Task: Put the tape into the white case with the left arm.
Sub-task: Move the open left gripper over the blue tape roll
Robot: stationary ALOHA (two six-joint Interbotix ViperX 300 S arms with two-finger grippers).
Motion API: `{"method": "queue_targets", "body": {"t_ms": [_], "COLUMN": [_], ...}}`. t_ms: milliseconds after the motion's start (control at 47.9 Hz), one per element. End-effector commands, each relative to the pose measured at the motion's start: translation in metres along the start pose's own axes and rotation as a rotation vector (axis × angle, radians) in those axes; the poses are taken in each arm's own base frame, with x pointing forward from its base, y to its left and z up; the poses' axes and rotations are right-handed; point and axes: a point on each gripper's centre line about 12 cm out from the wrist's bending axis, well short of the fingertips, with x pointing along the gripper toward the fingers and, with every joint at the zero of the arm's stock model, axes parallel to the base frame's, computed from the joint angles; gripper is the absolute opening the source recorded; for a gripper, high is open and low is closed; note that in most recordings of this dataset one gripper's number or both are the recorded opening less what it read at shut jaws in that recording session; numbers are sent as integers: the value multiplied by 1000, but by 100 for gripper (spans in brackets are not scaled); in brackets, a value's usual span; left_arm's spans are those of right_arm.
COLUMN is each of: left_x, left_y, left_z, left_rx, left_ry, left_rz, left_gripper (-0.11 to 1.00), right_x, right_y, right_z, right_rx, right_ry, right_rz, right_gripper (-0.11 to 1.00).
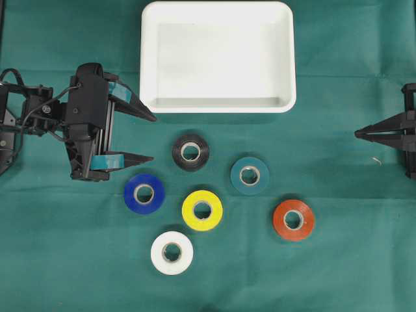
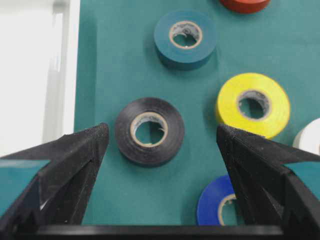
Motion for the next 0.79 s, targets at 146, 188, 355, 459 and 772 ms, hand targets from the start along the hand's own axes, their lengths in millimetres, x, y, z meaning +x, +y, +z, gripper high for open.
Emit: {"method": "queue_targets", "body": {"t_ms": [146,188,355,459,772], "left_x": [-3,-3,-4,-5,-6], "left_y": [-19,-22,-34,-38,-39], "left_z": [2,1,-4,-9,-20], "left_rx": [30,29,20,23,29], "left_ry": [33,41,59,79,153], "left_rz": [-54,-61,-92,-105,-105], "left_gripper": [98,98,98,98,98], "right_x": [1,1,1,1,1], "right_y": [0,0,0,0,0], "right_z": [6,5,6,5,5], "right_rx": [-1,-1,-2,-1,-1], "right_ry": [-17,-14,-17,-15,-15], "right_rz": [-1,-1,1,-1,-1], "right_gripper": [-9,-9,-9,-9,-9]}}
